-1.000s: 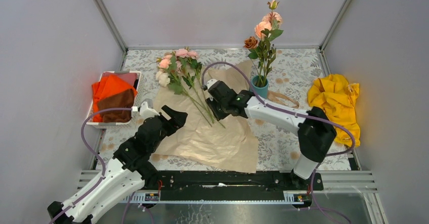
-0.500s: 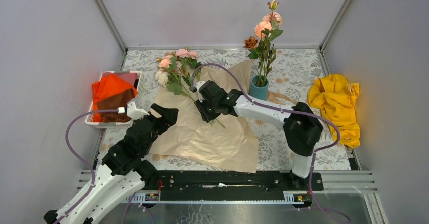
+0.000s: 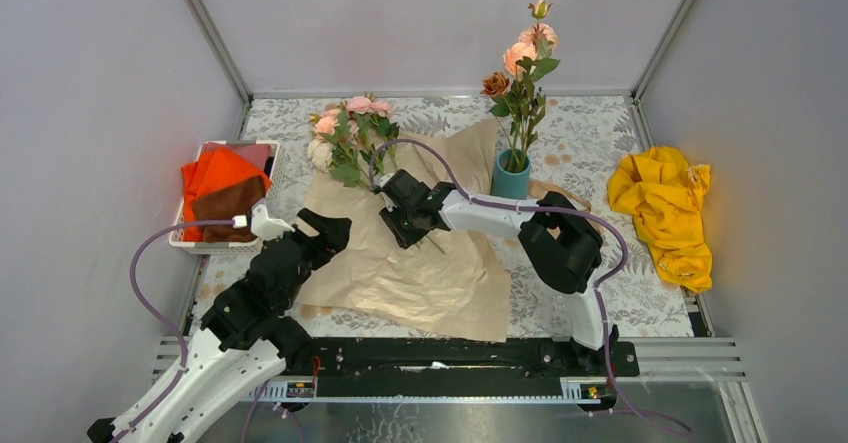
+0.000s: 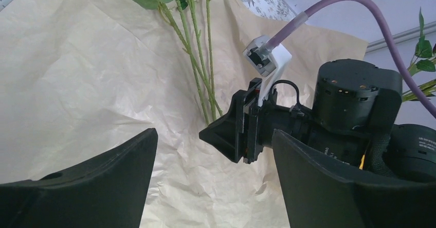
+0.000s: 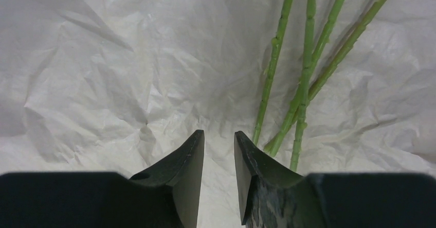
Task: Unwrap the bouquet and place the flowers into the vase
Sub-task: Pick up the fake flower from the wrapping paper.
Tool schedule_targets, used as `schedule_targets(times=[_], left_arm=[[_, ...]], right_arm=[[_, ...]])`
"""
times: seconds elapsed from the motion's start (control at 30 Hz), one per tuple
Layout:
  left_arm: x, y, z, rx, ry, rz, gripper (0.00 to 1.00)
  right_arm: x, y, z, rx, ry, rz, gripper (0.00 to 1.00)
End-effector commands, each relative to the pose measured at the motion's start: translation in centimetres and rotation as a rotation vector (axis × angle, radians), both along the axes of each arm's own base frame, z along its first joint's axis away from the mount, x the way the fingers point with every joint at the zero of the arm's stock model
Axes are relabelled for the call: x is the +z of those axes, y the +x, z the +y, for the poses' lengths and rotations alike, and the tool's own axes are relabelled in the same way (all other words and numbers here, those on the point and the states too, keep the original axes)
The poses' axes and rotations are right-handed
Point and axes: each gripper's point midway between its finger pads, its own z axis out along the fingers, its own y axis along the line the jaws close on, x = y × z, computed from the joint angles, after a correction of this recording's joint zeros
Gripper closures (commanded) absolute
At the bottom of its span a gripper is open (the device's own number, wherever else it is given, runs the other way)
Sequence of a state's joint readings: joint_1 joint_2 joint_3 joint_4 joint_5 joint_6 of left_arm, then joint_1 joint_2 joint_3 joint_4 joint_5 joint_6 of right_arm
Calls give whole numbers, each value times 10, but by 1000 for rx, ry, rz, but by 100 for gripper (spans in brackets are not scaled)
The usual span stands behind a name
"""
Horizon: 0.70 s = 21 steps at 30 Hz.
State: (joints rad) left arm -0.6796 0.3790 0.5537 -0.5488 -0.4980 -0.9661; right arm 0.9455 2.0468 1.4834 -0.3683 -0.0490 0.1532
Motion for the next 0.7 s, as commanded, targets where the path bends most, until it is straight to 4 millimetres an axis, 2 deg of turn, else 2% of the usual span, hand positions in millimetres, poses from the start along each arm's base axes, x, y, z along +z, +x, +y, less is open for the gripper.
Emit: schedule_targets(times=[0.0, 0.27, 0.67], left_arm=[[-5, 0, 5, 24, 6, 0, 11], [-6, 1, 3, 16, 4, 3, 11], [-9, 2, 0, 9, 4, 7, 10]], right_arm=[[20, 17, 14, -2, 35, -84, 65], [8, 33, 0, -24, -63, -154, 64], [-16, 32, 2, -8, -93, -125, 67]])
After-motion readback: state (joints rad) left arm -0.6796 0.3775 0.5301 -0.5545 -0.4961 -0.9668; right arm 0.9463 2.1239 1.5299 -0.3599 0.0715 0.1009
